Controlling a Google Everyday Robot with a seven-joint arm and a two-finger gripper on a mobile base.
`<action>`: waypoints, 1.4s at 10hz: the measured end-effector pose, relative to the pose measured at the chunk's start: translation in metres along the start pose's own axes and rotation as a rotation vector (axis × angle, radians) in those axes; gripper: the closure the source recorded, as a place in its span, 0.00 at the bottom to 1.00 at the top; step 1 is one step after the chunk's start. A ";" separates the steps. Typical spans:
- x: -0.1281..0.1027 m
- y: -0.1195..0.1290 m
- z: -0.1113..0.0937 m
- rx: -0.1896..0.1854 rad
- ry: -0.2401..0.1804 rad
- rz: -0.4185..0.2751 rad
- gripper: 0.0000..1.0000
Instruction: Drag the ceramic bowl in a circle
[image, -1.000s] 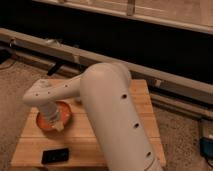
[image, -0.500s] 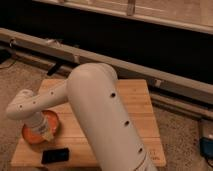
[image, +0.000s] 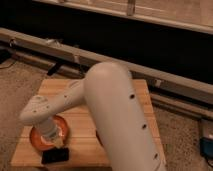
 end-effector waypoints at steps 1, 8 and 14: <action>0.017 0.007 0.003 -0.004 -0.010 0.042 1.00; 0.056 -0.009 -0.011 0.020 0.006 0.168 0.96; 0.036 -0.046 0.003 0.016 -0.005 0.124 0.37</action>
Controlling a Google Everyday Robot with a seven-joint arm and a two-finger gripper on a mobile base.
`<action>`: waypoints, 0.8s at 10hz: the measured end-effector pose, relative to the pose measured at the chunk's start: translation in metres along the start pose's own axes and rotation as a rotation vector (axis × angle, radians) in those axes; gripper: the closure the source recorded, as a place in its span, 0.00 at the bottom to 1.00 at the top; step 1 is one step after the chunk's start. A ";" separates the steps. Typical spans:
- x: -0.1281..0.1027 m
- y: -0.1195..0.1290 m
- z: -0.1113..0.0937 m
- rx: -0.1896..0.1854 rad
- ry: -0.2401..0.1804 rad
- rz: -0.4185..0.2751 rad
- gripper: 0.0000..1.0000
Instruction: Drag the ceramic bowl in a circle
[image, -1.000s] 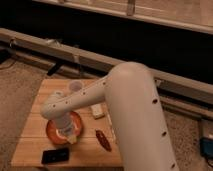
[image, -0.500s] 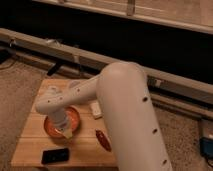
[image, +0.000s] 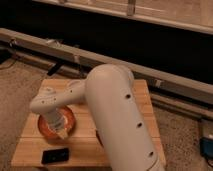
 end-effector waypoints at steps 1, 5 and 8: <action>0.000 0.000 -0.002 0.002 0.001 0.000 0.27; 0.001 -0.001 0.000 0.005 0.000 -0.001 0.25; 0.001 0.000 0.000 0.001 0.001 0.000 0.25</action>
